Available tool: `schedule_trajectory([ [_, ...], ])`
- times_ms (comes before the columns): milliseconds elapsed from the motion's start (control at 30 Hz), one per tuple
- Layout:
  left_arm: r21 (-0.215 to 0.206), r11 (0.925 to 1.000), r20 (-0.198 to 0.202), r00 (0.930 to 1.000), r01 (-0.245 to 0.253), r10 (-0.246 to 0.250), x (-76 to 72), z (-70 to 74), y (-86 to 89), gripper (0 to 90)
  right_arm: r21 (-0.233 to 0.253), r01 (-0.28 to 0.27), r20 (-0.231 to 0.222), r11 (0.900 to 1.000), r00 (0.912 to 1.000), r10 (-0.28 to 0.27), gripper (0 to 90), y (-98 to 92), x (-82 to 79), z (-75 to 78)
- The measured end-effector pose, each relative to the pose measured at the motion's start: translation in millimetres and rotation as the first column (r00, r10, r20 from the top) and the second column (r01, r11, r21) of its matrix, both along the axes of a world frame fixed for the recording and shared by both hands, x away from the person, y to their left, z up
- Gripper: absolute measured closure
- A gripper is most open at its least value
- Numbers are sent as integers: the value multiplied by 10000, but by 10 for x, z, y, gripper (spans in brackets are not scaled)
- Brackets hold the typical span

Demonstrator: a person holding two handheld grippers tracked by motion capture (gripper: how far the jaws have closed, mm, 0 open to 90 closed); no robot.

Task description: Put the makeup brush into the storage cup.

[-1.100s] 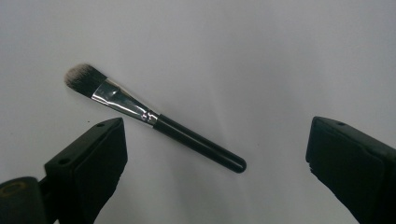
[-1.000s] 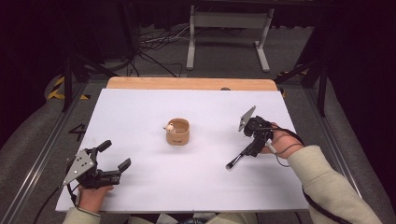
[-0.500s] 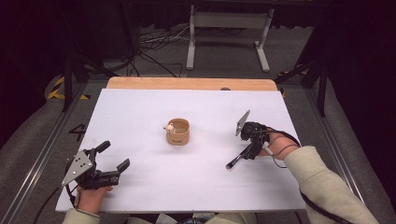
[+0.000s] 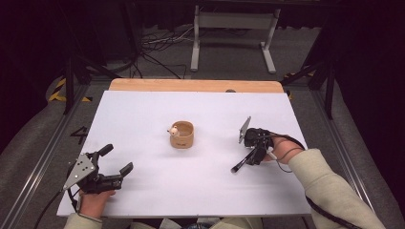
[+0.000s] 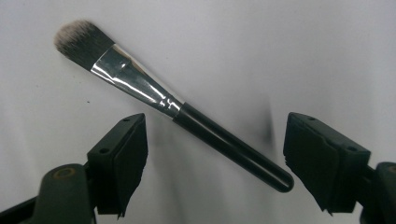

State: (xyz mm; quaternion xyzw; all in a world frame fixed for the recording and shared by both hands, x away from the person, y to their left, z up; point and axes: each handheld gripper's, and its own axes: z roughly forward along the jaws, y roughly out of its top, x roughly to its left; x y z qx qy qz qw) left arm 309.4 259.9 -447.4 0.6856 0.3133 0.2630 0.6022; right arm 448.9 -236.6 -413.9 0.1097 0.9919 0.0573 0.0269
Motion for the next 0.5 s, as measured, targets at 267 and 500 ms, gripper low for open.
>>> schedule_trajectory([
  [267, -61, 10000, -24, 10000, 40, -40, 1, -4, -5, 46, -291, -56, -217, 9996, 9998, 50, 348, 9, -3, -62],
  [500, -113, 9998, 4, 9998, -189, 189, 1, 2, 10, 38, -585, -229, -357, 9980, 9991, 208, 569, 31, -4, -28],
])
